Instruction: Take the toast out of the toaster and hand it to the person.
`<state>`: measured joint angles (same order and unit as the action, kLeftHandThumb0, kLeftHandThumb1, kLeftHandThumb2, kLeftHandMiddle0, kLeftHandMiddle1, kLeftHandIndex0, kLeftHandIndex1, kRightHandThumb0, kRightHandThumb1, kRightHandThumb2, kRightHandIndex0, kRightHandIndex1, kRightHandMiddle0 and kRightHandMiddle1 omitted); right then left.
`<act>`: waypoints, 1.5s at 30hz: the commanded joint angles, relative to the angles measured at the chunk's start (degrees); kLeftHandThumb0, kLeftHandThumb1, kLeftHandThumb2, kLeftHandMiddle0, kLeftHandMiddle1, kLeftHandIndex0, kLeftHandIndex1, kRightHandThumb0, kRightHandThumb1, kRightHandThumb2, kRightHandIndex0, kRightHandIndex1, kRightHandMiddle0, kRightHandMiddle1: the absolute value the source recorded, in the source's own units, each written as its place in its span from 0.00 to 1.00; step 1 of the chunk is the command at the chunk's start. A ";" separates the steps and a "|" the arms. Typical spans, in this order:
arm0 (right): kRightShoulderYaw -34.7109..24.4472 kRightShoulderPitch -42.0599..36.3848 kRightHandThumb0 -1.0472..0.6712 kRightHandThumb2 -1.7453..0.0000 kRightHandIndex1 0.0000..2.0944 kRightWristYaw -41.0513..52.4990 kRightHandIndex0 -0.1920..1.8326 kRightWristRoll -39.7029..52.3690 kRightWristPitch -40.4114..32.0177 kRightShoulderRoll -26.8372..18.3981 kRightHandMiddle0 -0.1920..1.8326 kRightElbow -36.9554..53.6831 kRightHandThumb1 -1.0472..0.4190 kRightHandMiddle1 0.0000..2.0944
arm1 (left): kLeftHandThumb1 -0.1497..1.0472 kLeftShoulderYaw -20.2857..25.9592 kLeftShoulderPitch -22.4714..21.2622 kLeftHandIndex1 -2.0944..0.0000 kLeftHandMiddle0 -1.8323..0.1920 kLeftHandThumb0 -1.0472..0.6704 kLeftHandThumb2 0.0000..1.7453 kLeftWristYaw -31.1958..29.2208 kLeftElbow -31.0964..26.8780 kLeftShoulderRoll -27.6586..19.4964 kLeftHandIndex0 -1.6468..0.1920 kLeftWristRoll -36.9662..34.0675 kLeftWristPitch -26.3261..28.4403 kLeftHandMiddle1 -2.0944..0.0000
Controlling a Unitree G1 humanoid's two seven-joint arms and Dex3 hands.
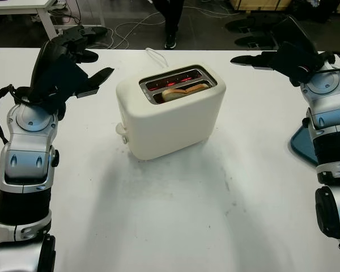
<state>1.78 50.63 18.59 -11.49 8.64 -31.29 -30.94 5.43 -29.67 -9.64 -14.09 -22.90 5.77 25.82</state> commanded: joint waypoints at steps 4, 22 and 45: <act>-0.41 -0.32 0.48 1.00 0.00 0.48 0.47 1.11 -0.42 0.58 0.44 -0.19 0.16 0.00 | 0.64 0.55 -1.15 0.85 0.84 0.48 0.35 0.19 1.34 -0.34 0.65 -0.10 -1.73 0.50; 0.07 -0.28 0.47 1.00 0.01 0.61 0.49 1.15 1.54 0.43 0.44 -2.80 0.14 0.00 | 0.65 0.02 0.01 0.80 0.85 0.46 0.35 0.53 -0.71 -0.11 0.68 -0.06 -0.40 0.48; 0.09 0.15 0.46 1.00 0.01 1.44 0.49 1.72 1.60 0.63 0.44 -2.98 0.15 0.00 | 0.64 0.13 -0.33 0.76 0.84 0.47 0.34 0.09 -1.00 -0.57 0.71 -0.13 -0.17 0.49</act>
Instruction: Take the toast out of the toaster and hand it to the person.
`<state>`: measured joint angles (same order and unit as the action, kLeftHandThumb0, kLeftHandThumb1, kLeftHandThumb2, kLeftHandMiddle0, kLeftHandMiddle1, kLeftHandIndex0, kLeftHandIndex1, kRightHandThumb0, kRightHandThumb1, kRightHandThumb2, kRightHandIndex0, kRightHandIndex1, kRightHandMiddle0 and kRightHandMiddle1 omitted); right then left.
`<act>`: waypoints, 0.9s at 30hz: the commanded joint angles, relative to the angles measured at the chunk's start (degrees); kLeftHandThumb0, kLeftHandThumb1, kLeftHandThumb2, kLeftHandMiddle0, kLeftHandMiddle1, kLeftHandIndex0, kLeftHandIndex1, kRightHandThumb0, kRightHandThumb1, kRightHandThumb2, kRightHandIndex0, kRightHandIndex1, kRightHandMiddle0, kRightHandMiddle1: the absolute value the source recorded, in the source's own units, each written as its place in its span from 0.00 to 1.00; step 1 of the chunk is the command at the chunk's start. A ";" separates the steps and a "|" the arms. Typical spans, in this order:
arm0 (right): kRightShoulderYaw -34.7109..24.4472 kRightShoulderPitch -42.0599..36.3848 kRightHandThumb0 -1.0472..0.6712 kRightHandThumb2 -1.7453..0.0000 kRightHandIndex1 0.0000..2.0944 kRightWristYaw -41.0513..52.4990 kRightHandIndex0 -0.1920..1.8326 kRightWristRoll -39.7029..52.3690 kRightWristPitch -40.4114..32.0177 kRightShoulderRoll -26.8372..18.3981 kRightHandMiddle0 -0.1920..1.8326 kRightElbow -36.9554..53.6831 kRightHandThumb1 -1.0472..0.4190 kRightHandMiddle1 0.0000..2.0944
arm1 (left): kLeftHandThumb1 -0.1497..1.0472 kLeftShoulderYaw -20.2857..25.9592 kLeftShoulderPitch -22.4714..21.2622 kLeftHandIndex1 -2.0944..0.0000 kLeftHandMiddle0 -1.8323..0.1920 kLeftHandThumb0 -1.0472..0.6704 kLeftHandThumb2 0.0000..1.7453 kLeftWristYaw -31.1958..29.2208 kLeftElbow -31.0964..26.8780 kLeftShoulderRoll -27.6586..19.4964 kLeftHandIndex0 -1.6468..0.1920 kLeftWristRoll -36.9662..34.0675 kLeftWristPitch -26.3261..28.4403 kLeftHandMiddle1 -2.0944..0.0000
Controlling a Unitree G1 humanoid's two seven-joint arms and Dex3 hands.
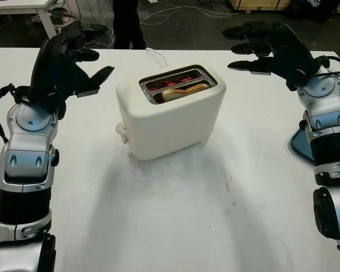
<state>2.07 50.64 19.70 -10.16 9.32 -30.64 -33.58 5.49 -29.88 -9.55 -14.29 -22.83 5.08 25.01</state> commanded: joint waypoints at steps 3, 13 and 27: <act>-0.02 0.13 0.45 1.00 0.01 -0.01 0.49 -0.09 1.23 -0.25 0.45 -0.42 0.15 0.00 | 0.65 0.17 -0.42 0.75 0.83 0.48 0.34 0.00 -0.88 -0.46 0.71 0.36 1.24 0.49; -0.02 0.18 0.47 1.00 0.00 0.47 0.49 0.13 0.51 -0.23 0.44 0.30 0.15 0.00 | 0.64 0.29 -0.32 0.74 0.84 0.47 0.34 -0.18 -0.90 -0.62 0.72 0.12 0.91 0.49; -0.34 -0.31 0.44 1.00 0.00 0.76 0.49 0.55 0.48 -0.06 0.44 0.46 0.15 0.00 | 0.66 0.33 0.57 0.73 0.84 0.47 0.32 -0.09 -1.90 -0.49 0.73 0.16 1.87 0.49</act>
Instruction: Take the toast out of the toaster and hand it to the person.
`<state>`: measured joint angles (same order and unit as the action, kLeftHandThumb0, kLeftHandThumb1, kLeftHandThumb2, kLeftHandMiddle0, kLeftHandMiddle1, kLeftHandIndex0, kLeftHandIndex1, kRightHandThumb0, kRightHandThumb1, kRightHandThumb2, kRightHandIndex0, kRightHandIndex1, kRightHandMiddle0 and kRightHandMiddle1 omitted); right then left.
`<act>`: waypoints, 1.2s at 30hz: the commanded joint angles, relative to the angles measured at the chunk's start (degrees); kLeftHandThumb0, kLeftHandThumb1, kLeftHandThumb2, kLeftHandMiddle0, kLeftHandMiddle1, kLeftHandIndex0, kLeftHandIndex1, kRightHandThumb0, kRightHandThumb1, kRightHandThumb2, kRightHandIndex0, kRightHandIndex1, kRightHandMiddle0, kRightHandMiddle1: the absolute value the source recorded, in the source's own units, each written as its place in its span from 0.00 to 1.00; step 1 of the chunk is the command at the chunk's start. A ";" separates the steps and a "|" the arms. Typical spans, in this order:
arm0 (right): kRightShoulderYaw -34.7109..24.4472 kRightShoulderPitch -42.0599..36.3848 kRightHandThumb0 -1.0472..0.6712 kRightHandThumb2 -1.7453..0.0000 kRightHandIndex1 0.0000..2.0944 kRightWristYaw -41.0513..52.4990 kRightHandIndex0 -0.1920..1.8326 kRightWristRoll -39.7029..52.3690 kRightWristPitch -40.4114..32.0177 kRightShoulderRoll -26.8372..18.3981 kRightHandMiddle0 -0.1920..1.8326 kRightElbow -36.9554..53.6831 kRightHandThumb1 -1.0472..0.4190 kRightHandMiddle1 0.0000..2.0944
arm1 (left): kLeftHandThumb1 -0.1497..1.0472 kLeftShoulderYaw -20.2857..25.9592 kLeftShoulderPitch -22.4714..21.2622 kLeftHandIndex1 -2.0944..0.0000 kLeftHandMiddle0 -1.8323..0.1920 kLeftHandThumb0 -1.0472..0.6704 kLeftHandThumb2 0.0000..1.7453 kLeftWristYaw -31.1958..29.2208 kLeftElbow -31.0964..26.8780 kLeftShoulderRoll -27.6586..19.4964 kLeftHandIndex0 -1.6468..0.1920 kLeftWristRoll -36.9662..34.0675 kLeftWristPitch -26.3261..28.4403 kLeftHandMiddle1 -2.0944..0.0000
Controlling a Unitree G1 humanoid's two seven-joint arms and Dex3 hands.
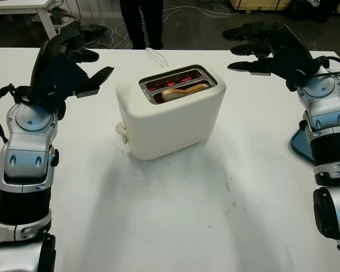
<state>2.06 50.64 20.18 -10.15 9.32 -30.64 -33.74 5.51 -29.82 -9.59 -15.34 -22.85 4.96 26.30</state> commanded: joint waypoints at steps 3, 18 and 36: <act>-0.44 -0.70 0.44 0.99 0.00 0.64 0.48 0.81 -0.61 -0.03 0.43 1.33 0.13 0.00 | 0.67 0.33 0.89 0.73 0.84 0.46 0.32 0.25 -1.49 -0.40 0.73 0.55 1.37 0.50; -0.75 -1.00 0.62 1.00 0.01 2.92 0.46 1.67 0.47 -0.29 0.43 1.07 0.17 0.00 | 0.71 0.67 1.28 0.75 0.83 0.45 0.25 0.26 -0.76 -0.07 0.72 -0.01 -0.02 0.54; -0.61 -1.80 0.58 1.00 0.04 -2.49 0.55 -0.85 2.51 -0.21 0.49 1.06 0.18 0.02 | 0.74 1.26 1.46 0.75 0.83 0.49 0.24 0.38 -1.97 0.55 0.73 -0.67 2.41 0.54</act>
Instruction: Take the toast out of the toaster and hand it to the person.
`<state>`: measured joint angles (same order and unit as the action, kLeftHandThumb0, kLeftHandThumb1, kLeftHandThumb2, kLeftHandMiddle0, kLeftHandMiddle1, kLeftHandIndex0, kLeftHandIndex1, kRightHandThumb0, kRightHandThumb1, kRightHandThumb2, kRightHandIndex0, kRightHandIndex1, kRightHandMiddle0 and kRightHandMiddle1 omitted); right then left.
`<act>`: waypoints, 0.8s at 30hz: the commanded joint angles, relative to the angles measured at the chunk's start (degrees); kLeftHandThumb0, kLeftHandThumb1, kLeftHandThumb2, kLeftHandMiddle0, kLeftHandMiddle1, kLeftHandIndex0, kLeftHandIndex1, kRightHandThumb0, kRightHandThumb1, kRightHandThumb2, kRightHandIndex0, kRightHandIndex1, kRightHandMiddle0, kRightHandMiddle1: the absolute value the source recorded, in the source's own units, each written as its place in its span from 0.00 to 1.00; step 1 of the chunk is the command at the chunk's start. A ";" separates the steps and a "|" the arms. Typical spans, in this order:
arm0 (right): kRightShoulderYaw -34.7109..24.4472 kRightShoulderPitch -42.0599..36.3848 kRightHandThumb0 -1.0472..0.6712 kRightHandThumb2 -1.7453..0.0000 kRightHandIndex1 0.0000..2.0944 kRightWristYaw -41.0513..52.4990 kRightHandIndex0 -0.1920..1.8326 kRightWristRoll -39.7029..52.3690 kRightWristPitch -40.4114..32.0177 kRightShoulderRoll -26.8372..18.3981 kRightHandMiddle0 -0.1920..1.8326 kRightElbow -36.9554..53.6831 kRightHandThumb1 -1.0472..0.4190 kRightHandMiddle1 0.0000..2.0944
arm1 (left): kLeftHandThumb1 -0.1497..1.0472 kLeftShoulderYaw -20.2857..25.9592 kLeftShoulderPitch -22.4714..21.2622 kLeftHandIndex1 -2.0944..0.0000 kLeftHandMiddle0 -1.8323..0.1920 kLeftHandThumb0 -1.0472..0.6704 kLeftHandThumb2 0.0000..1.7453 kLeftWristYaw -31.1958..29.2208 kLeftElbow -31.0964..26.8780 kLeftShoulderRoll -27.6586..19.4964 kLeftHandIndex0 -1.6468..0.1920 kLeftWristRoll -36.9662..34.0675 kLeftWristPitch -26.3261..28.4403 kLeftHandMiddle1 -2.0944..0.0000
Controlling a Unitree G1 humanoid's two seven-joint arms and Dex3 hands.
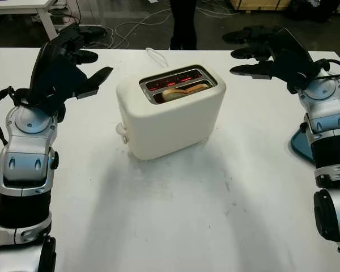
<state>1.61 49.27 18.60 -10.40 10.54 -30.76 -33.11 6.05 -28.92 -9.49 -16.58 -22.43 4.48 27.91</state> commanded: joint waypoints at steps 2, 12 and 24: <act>-0.17 -0.51 0.58 1.00 0.04 -1.29 0.55 -0.46 1.16 -0.05 0.49 0.45 0.18 0.02 | 0.74 0.97 0.72 0.76 0.83 0.49 0.23 0.28 -1.11 0.13 0.73 -0.41 1.19 0.54; 0.15 -0.76 0.58 1.00 0.03 -2.06 0.57 -0.91 1.62 -0.16 0.50 0.54 0.18 0.01 | 0.79 1.28 2.03 0.79 0.78 0.47 0.18 0.24 -3.32 -0.58 0.70 0.43 3.09 0.60; 0.34 -0.67 0.58 1.00 0.03 -2.33 0.57 -1.34 1.15 -0.16 0.51 0.68 0.18 0.01 | 0.80 0.99 1.68 0.81 0.76 0.47 0.15 0.00 -3.37 -0.77 0.68 0.50 3.21 0.61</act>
<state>1.84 48.99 17.02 -11.10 11.10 -30.76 -33.09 7.08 -26.96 -9.51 -19.47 -22.45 4.52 31.29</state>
